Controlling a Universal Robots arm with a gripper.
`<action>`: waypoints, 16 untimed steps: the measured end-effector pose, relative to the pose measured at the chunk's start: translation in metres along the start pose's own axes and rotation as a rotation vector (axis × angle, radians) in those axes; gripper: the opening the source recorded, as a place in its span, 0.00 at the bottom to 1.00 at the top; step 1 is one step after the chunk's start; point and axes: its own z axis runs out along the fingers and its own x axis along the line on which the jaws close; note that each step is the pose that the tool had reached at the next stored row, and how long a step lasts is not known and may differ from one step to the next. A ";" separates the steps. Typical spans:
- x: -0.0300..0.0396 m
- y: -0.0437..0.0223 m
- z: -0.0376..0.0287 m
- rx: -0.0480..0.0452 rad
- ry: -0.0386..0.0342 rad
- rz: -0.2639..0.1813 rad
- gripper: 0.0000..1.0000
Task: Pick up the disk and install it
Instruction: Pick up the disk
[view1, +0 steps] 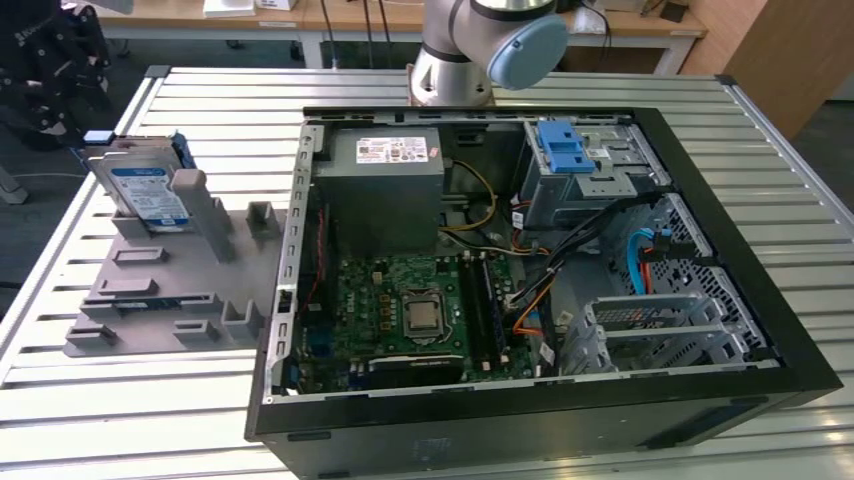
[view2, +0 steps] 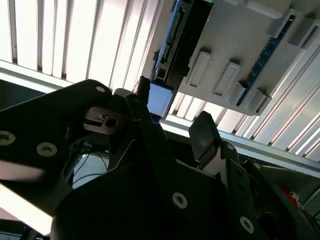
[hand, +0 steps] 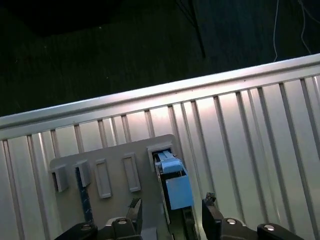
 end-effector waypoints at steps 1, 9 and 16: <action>0.0000 0.0000 0.0008 -0.0006 0.0006 -0.017 0.59; 0.0014 0.0049 0.0081 0.0134 0.0006 -0.084 0.59; 0.0019 0.0058 0.0134 0.0307 -0.0011 -0.150 0.59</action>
